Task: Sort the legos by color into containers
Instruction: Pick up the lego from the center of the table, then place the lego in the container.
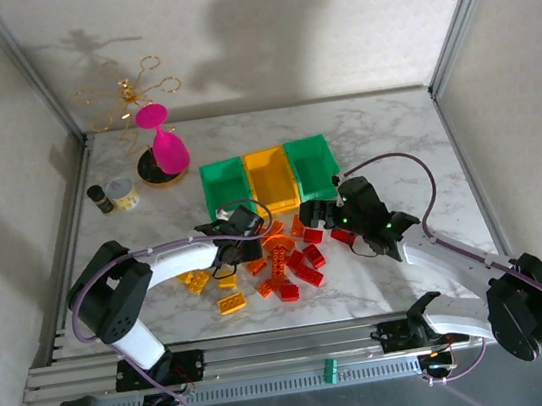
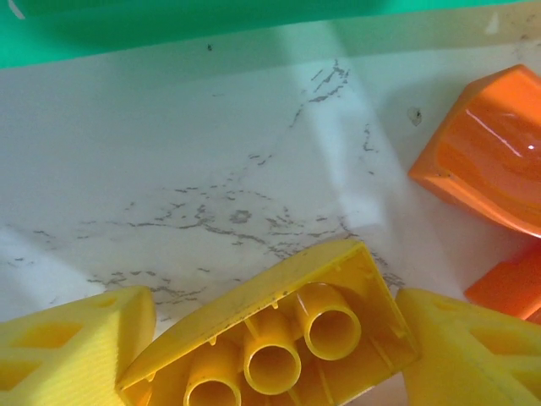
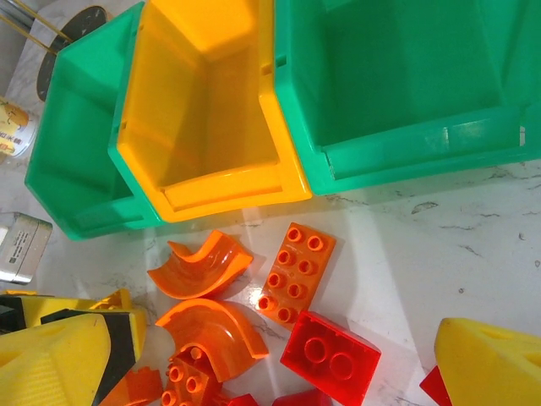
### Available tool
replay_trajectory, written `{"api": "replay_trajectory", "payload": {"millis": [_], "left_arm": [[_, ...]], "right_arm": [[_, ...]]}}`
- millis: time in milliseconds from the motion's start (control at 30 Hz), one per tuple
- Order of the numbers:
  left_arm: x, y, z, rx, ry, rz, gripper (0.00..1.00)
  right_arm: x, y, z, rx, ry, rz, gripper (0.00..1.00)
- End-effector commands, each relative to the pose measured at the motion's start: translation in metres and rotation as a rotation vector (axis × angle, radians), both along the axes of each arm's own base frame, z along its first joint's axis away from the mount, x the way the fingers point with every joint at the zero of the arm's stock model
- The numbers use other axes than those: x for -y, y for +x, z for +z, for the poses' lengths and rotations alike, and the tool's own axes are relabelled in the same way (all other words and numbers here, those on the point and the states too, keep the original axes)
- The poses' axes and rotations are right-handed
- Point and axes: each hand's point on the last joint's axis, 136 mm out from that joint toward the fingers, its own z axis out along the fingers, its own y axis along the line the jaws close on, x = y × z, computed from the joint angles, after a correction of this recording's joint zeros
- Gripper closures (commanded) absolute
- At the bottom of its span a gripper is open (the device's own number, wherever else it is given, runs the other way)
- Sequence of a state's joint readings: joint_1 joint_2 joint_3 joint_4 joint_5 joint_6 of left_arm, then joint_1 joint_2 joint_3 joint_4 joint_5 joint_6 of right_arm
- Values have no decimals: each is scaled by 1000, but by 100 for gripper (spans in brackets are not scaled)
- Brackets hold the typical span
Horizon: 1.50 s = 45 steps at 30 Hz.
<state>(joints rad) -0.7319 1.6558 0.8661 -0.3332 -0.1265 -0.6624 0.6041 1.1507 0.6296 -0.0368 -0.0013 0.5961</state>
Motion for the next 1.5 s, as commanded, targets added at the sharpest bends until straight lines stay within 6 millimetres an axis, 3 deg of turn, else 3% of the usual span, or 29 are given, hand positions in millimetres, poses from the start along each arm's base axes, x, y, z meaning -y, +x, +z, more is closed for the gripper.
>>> {"api": "replay_trajectory", "payload": {"millis": [0, 233, 467, 600, 833, 1000, 1167, 1333, 1467], "left_arm": [[0, 7, 11, 41, 10, 17, 33], [-4, 3, 23, 58, 0, 21, 39], [-12, 12, 72, 167, -6, 40, 39], [-20, 38, 107, 257, 59, 58, 38], [-30, 96, 138, 332, 71, 102, 39], [-31, 139, 134, 336, 73, 117, 38], [-29, 169, 123, 327, 128, 125, 35], [-30, 180, 111, 298, 142, 133, 28], [-29, 179, 116, 304, 130, 126, 23]], "right_arm": [[-3, 0, 0, 6, 18, 3, 1], [-7, 1, 1, 10, 20, 21, 2], [-23, 4, 15, 35, 69, 84, 1], [-28, 12, 24, 57, 93, 73, 1], [-26, 23, 32, 69, 102, 23, 1], [-23, 24, 33, 74, 98, -1, 1], [-22, 25, 35, 81, 101, -4, 1], [-22, 25, 38, 89, 99, -3, 1], [-24, 26, 45, 109, 96, 14, 1]]}}
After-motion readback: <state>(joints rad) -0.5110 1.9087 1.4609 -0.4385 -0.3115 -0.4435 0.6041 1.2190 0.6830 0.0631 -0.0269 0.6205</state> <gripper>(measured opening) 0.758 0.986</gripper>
